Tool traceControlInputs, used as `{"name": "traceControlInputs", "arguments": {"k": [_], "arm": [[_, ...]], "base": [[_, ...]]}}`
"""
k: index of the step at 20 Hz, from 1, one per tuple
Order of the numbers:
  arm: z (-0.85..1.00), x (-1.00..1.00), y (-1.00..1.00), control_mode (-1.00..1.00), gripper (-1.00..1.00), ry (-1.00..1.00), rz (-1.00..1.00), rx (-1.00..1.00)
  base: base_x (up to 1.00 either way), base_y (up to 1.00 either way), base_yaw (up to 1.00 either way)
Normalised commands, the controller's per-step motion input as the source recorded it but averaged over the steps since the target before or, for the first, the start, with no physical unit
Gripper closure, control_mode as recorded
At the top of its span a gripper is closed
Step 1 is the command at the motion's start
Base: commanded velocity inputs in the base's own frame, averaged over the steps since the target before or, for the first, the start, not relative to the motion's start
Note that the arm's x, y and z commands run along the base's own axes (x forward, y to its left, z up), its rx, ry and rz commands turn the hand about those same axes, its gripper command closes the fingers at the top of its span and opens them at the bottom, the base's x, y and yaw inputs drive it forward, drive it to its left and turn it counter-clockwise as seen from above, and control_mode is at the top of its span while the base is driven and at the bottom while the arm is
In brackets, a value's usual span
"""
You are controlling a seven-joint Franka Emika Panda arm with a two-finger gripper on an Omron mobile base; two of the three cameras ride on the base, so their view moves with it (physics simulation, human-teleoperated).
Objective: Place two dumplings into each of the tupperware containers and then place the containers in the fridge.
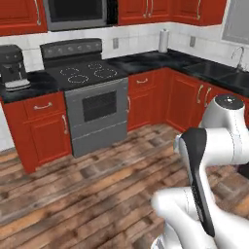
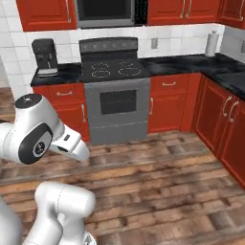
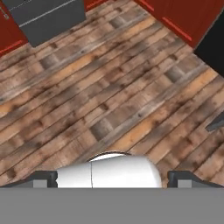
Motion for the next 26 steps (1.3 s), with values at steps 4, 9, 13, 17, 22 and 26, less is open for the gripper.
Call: {"name": "traceControlInputs", "arguments": {"k": [4,9,13,17,22,26], "arm": [[0.0,0.0,0.0,1.0,-1.0,0.0,0.0,0.0],[0.0,0.0,0.0,1.0,-1.0,0.0,0.0,0.0],[0.0,0.0,0.0,1.0,-1.0,0.0,0.0,0.0],[0.0,0.0,0.0,1.0,-1.0,0.0,0.0,0.0],[0.0,0.0,0.0,1.0,-1.0,0.0,0.0,0.0],[0.0,0.0,0.0,1.0,-1.0,0.0,0.0,0.0]], "base": [[-0.33,0.18,1.0],[-0.25,0.09,1.0],[0.34,0.29,0.87],[1.0,0.37,0.52],[1.0,-0.02,0.35],[1.0,-0.01,0.34]]}}
